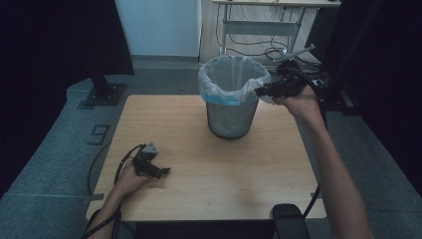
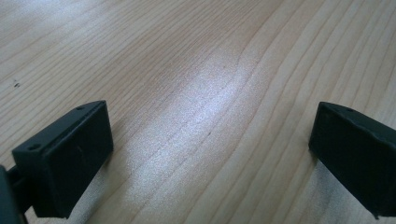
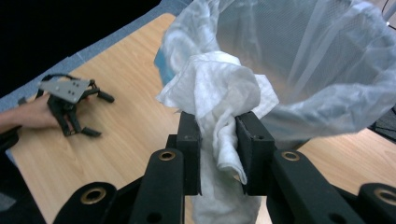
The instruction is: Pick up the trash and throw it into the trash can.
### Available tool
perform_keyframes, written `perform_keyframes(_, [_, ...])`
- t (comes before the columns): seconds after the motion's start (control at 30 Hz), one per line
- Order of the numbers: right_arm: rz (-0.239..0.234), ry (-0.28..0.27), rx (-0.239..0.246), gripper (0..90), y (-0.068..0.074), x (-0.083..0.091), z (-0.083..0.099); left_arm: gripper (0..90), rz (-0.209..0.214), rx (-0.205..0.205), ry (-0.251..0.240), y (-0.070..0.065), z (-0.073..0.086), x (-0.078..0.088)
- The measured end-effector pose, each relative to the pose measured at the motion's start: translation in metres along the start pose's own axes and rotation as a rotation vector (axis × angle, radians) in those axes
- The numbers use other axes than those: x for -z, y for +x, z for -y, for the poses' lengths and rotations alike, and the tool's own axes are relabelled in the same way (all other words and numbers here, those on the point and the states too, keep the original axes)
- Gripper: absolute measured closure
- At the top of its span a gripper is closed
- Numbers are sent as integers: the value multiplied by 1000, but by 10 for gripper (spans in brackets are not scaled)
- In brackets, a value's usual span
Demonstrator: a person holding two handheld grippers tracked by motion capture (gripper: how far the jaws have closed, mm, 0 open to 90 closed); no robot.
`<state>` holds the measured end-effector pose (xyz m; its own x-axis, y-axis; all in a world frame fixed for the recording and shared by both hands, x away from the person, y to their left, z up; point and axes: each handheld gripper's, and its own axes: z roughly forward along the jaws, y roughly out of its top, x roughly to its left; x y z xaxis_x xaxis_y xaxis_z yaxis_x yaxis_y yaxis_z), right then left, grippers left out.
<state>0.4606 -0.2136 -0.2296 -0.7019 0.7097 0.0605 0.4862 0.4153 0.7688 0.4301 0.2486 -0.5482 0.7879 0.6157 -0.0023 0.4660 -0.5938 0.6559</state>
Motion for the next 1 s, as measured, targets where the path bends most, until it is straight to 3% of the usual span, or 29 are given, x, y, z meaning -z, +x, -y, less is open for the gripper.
perform_keyframes(0.6, [69, -13, -1, 727, -8, -15, -51, 0, 0, 0, 1, 0, 0, 0])
perform_keyframes(0.73, [80, -18, -12, 728, -12, -27, -57, 0, 0, 0, 0, 0, 0, 0])
perform_keyframes(1.0, [157, -9, -17, 728, -24, -64, -61, 0, 0, 0, 0, 0, 0, 0])
